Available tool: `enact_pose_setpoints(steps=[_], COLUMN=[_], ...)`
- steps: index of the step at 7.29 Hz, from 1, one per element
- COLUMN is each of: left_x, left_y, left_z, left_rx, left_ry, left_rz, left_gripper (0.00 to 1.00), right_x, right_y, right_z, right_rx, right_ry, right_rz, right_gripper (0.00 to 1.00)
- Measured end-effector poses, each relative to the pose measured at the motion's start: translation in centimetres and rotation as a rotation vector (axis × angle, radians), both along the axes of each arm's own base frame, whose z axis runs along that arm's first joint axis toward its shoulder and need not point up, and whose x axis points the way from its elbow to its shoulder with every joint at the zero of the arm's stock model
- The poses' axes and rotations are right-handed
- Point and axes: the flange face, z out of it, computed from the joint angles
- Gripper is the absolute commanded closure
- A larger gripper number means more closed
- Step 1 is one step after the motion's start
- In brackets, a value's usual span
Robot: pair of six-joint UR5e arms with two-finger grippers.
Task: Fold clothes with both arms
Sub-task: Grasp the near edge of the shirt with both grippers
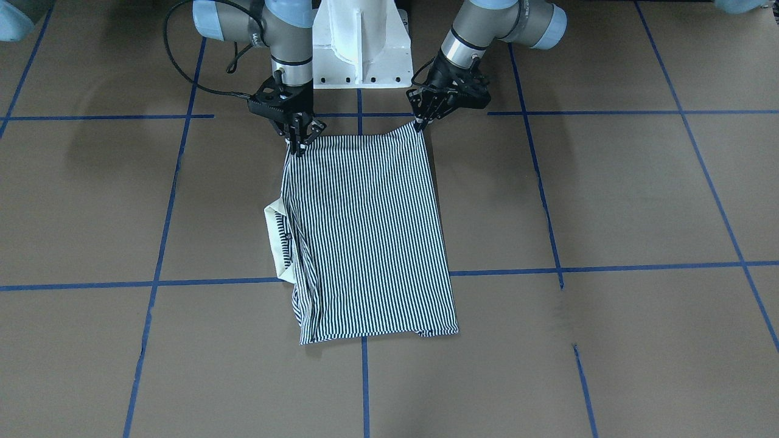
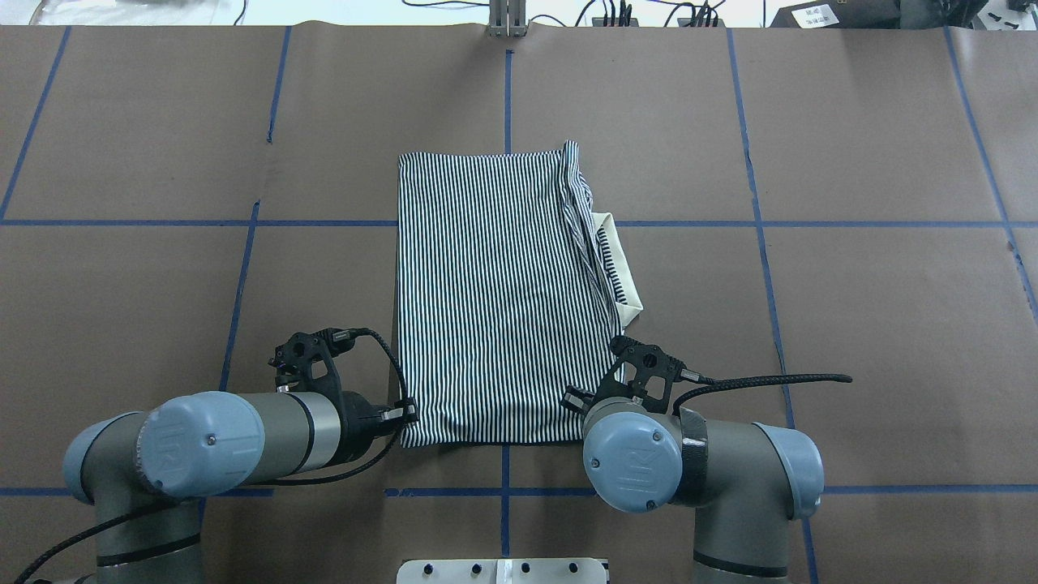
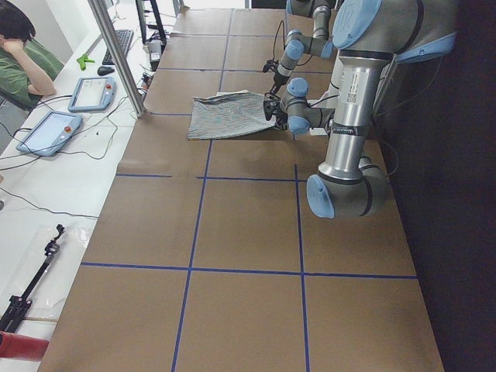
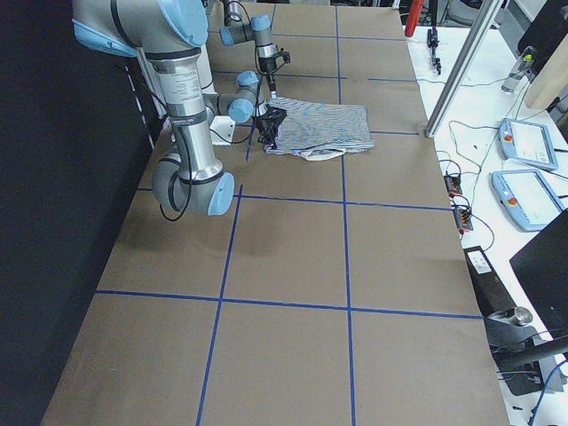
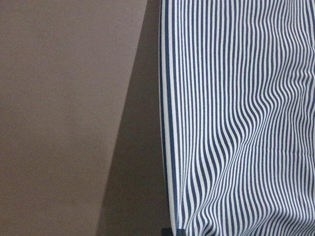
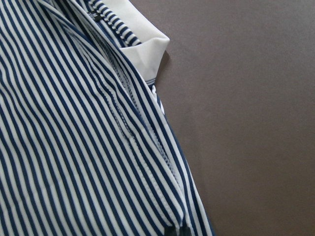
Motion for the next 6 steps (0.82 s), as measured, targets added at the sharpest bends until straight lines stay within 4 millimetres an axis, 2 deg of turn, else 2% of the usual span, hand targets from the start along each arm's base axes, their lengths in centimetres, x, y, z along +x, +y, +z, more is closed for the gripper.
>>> enact_pose_setpoints(steps=[4,6], left_x=[0.0,-0.2], left_y=[0.0,0.1], left_z=[-0.2,-0.6], left_rx=[0.003,0.004], left_ry=[0.003,0.01], left_rz=[0.004,0.007], left_gripper=[1.0,1.0], right_x=[0.6,1.5], right_y=[-0.5,-0.7], right_z=[-0.6,-1.6], right_rx=[0.007,0.009], right_ry=[-0.01,-0.024], right_rz=[0.002,0.006], right_gripper=[1.0,1.0])
